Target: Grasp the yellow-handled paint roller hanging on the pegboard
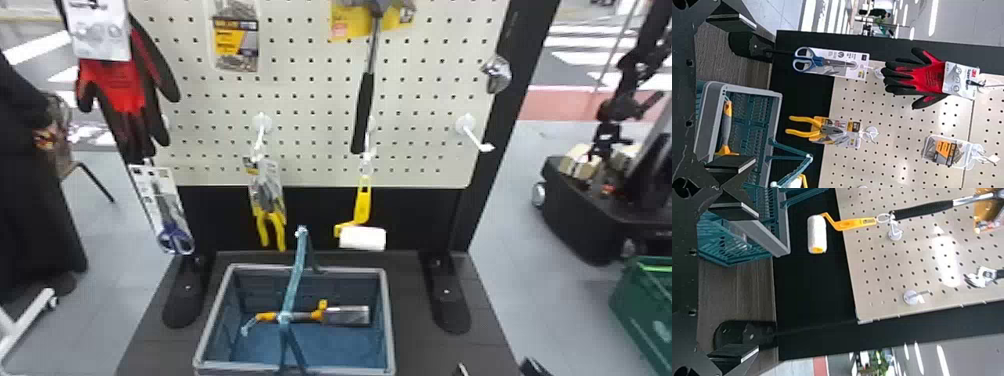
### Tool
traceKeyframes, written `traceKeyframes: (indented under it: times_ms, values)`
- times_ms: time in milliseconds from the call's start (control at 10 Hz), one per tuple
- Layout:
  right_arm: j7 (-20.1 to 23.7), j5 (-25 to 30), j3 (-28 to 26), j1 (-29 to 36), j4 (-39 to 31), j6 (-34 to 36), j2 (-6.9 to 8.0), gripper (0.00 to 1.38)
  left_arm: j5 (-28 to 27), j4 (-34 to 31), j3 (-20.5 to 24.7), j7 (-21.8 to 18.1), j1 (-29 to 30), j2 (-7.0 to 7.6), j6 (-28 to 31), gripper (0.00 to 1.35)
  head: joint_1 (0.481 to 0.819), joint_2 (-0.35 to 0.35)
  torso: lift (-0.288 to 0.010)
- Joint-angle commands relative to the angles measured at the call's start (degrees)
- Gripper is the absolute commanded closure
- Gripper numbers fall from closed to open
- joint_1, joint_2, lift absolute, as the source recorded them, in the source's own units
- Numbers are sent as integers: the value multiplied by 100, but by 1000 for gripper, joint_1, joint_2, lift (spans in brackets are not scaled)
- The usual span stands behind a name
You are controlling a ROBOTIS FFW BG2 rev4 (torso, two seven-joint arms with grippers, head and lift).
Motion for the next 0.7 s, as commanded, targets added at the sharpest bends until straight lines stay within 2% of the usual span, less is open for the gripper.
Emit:
traceKeyframes:
  times_ms: [0, 200, 400, 600]
  values:
    - [284, 10, -57, -768, 436, 321, -65, 111, 10, 14, -11, 0, -13, 17, 1, 121, 549, 0, -100]
    - [583, 124, -57, -1568, 914, 479, -162, 108, 19, 70, -28, 0, -87, 34, 1, 121, 549, 0, -100]
    - [1022, 247, -66, -2466, 1490, 611, -179, 108, 37, 126, -55, 0, -173, 43, 10, 121, 549, 0, -100]
    - [1576, 317, -66, -3254, 2053, 804, -170, 108, 80, 281, -178, 0, -370, 122, 10, 121, 549, 0, -100]
